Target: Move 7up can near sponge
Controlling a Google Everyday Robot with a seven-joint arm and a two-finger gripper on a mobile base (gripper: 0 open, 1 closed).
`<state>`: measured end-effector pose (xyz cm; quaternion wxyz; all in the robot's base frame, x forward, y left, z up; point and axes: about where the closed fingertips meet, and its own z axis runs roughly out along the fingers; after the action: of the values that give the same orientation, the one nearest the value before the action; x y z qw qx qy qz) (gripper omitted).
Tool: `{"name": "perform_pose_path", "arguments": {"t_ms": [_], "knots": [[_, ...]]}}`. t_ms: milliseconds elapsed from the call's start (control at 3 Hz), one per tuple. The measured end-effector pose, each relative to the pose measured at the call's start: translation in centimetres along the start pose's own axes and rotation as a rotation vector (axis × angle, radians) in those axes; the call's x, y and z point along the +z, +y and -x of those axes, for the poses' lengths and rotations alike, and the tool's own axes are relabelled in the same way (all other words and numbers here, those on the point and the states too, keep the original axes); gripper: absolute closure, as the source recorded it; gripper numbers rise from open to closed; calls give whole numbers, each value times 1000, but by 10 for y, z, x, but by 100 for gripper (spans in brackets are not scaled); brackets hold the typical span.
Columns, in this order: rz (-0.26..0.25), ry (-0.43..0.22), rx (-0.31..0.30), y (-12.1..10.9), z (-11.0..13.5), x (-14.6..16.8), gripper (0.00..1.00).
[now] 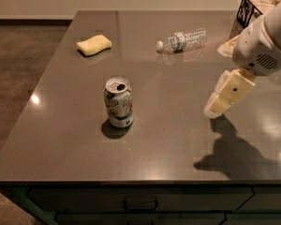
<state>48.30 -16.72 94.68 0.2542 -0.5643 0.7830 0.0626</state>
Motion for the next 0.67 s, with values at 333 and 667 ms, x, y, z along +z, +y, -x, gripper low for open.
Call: {"name": "perform_pose_path", "arguments": {"t_ms": [333, 667], "knots": [[12, -134, -24, 12, 34, 26, 0], [49, -235, -78, 30, 74, 48, 0]]}}
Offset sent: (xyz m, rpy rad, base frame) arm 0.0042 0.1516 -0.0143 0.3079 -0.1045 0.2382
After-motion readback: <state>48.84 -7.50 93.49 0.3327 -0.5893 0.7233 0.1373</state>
